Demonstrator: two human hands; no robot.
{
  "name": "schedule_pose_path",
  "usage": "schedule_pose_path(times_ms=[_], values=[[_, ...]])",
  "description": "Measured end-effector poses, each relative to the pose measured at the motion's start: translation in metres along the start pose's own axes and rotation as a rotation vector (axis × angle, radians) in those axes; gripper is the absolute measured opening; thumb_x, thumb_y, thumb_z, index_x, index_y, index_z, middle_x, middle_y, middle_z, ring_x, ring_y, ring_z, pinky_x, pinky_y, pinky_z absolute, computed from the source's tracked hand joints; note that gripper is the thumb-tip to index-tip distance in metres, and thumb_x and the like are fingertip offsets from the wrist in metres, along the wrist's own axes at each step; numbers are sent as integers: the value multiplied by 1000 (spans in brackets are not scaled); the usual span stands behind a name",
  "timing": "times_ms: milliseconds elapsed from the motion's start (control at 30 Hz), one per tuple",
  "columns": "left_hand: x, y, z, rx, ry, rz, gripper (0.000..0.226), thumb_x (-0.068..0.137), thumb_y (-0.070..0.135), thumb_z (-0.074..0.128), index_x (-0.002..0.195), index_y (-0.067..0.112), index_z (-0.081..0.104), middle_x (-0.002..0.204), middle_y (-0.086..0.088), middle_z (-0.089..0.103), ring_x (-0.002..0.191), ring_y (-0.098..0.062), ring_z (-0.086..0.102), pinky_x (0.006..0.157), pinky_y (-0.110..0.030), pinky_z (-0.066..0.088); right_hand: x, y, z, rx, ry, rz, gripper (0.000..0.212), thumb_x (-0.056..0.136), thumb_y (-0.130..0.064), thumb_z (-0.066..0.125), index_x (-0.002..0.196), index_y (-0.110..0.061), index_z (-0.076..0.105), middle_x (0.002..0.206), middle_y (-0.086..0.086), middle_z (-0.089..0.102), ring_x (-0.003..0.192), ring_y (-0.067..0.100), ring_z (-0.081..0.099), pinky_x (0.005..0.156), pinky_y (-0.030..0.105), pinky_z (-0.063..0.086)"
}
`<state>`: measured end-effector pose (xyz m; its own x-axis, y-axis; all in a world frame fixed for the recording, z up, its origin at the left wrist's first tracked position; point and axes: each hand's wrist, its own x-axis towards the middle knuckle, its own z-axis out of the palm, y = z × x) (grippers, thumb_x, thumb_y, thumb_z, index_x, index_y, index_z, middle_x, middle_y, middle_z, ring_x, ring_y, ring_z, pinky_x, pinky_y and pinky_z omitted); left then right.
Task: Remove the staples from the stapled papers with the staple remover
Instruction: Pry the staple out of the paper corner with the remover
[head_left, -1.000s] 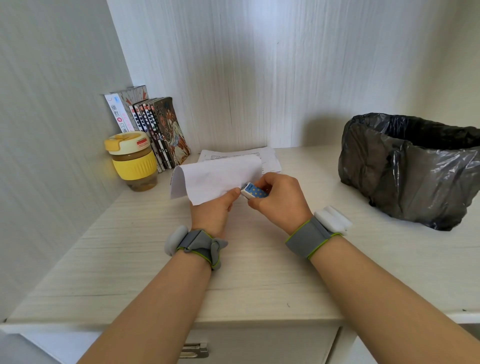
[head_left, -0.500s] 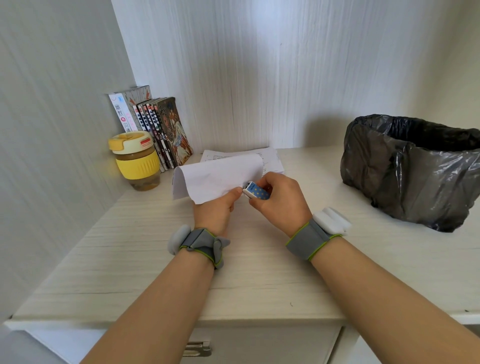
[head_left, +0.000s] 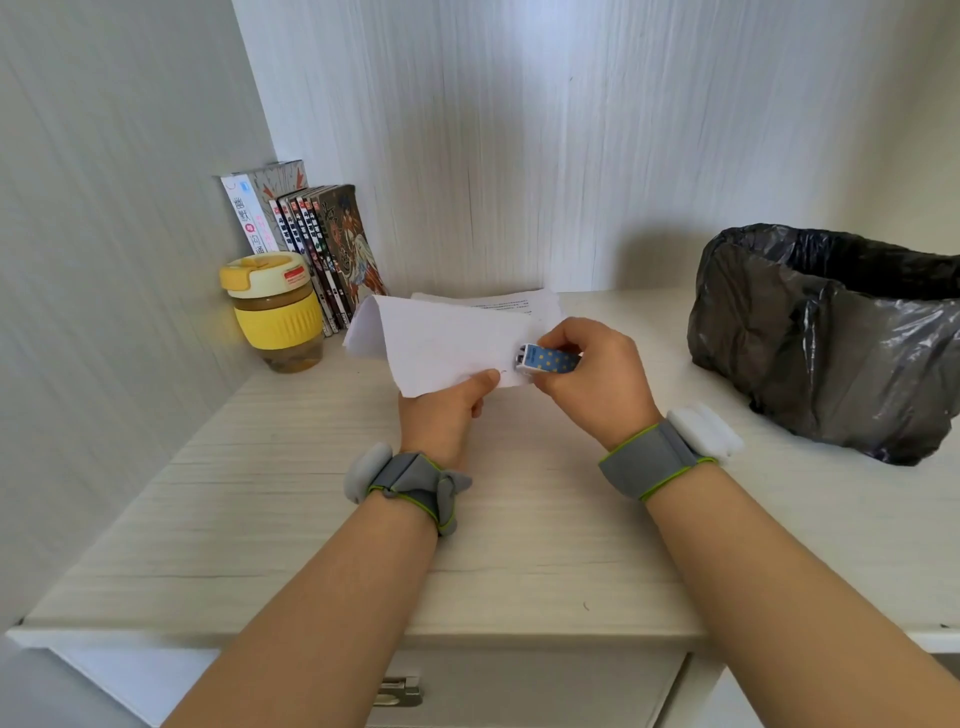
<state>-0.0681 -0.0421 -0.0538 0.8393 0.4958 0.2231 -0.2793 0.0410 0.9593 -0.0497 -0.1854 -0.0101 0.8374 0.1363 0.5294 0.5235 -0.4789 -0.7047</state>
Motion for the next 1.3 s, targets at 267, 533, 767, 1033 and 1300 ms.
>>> schedule_pose_path(times_ms=[267, 533, 767, 1033, 1300], values=[[-1, 3, 0, 0, -9, 15, 22, 56, 22, 72, 41, 31, 58, 42, 13, 50, 42, -5, 42, 64, -32, 38, -1, -3, -4, 33, -69, -100, 21, 63, 7, 65, 80, -5, 69, 79, 2, 61, 75, 17, 53, 68, 31, 46], [-4, 4, 1, -14, -7, 10, 39, 69, 9, 72, 38, 26, 54, 40, 13, 47, 40, -4, 40, 62, -31, 37, -4, -7, -1, -49, -88, -154, 22, 65, 8, 61, 83, -3, 69, 84, 11, 64, 84, 27, 56, 71, 38, 48], [-5, 5, 1, 30, -3, 14, 35, 67, 13, 72, 39, 26, 54, 40, 13, 46, 40, -3, 40, 63, -31, 38, -4, -7, -1, -110, -66, -168, 20, 68, 6, 60, 83, -4, 68, 85, 10, 64, 86, 25, 54, 68, 34, 44], [-7, 9, 2, 74, -13, -9, 20, 56, 27, 69, 41, 32, 57, 42, 13, 50, 41, -3, 42, 68, -34, 40, -5, -5, 1, -219, -86, -211, 21, 72, 3, 57, 87, -7, 67, 89, 6, 61, 89, 22, 50, 64, 30, 39], [-8, 9, 1, 10, -5, 0, 36, 69, 9, 73, 44, 32, 62, 43, 13, 52, 41, -2, 43, 62, -31, 39, -6, -7, 2, -223, -106, -227, 20, 73, 3, 57, 87, -7, 67, 87, 6, 61, 89, 23, 50, 63, 28, 36]])
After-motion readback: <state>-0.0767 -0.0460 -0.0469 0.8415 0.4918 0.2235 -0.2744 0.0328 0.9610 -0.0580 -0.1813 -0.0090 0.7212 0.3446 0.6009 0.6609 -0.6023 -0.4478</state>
